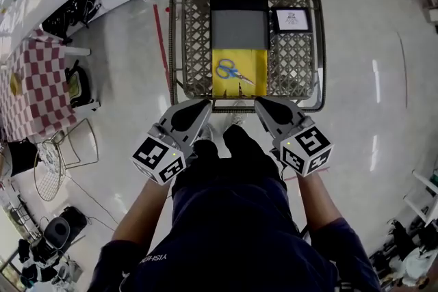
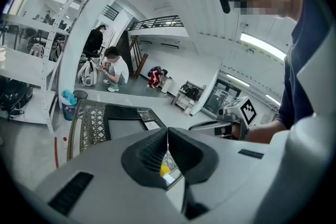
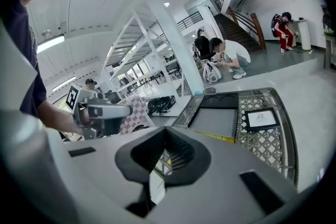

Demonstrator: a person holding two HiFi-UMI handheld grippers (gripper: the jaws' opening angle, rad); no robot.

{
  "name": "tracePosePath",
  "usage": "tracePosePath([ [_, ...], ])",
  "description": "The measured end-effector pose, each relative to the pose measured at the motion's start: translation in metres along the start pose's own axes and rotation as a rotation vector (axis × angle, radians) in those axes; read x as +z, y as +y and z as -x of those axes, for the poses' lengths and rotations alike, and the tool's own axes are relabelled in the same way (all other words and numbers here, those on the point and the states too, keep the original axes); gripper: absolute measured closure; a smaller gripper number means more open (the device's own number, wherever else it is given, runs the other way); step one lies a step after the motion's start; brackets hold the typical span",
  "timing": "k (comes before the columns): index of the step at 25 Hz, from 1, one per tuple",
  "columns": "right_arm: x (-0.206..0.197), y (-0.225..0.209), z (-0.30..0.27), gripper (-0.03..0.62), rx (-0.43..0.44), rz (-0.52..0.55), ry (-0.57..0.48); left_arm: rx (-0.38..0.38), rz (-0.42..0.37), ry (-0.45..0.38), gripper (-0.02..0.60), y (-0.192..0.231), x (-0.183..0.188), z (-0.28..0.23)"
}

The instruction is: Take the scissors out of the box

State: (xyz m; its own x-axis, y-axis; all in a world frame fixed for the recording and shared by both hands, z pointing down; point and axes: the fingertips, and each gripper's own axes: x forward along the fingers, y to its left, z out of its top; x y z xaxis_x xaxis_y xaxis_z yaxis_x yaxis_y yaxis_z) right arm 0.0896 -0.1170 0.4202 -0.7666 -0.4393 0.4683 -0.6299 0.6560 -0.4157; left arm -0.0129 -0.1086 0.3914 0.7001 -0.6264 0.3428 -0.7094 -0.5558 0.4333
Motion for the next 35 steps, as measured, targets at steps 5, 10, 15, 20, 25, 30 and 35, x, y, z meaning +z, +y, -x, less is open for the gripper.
tracePosePath([
  [5,-0.011,-0.025,-0.020,0.574,-0.021,0.047,0.052,0.003,0.010,0.025,0.555,0.014,-0.010,-0.014],
  [10,-0.032,-0.048,-0.049,0.575,-0.052,0.127,0.124,-0.007,0.025,0.049,0.555,0.032,-0.023,-0.026],
  [15,-0.049,-0.061,-0.078,0.574,-0.074,0.220,0.196,-0.023,0.058,0.079,0.555,0.051,-0.039,-0.030],
  [20,-0.067,-0.071,-0.105,0.574,-0.098,0.314,0.289,-0.047,0.078,0.098,0.555,0.067,-0.047,-0.029],
  [25,-0.094,-0.085,-0.127,0.574,-0.126,0.417,0.413,-0.060,0.091,0.116,0.555,0.075,-0.054,-0.028],
  [30,-0.121,-0.095,-0.146,0.559,-0.111,0.422,0.501,-0.071,0.107,0.140,0.555,0.086,-0.067,-0.032],
  [35,-0.142,-0.106,-0.159,0.514,-0.105,0.458,0.587,-0.076,0.126,0.143,0.555,0.095,-0.071,-0.035],
])
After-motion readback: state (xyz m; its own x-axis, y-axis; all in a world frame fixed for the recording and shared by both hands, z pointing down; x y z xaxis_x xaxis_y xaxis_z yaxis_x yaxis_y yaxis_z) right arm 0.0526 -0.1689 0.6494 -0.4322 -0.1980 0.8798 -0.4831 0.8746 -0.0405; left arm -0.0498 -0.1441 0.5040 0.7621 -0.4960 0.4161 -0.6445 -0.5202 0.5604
